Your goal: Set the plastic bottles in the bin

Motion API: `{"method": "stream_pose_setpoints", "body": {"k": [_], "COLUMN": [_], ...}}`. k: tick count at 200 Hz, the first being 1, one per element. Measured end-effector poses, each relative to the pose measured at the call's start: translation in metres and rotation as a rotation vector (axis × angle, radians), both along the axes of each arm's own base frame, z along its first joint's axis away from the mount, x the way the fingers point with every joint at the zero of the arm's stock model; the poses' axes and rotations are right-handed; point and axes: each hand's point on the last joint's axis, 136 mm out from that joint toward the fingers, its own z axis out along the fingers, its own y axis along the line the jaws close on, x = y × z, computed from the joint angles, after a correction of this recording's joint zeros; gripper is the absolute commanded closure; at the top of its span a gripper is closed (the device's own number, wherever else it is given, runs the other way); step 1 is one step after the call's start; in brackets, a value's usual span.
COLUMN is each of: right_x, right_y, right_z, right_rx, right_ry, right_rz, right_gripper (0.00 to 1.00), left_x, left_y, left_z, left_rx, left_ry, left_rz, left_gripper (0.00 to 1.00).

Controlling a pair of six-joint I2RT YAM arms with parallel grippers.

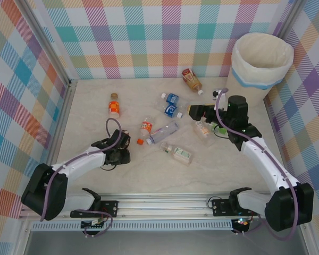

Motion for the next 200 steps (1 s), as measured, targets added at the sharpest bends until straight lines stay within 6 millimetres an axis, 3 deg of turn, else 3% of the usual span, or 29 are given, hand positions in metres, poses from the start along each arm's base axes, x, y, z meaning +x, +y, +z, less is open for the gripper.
{"method": "stream_pose_setpoints", "body": {"k": [43,63,85,123,169,200], "right_x": [0.002,-0.004,-0.017,-0.028,-0.018,-0.015], "right_y": [0.030,0.056,0.090,0.126,0.138,0.136], "right_z": [-0.036,-0.057,-0.066,-0.053,-0.033,-0.030], "right_rx": [0.090,0.140,0.177,0.213,0.278,0.285], "right_ry": [0.212,0.362,0.439,0.443,0.393,0.377], "right_rz": [0.008,0.049,0.141,0.239,0.279,0.273], "right_gripper": [0.00,0.00,0.00,0.00,0.00,0.03], "left_x": [0.022,0.031,0.035,0.032,0.027,0.022], "left_y": [-0.057,-0.091,-0.122,-0.159,-0.185,-0.199], "left_z": [0.057,0.089,0.120,0.145,0.165,0.165], "left_rx": [-0.274,-0.416,-0.558,-0.723,-0.803,-0.822], "left_ry": [-0.148,-0.218,-0.269,-0.277,-0.248,-0.218], "left_rz": [-0.112,-0.185,-0.258,-0.361,-0.473,-0.525], "left_gripper": [1.00,1.00,1.00,1.00,1.00,1.00]}}
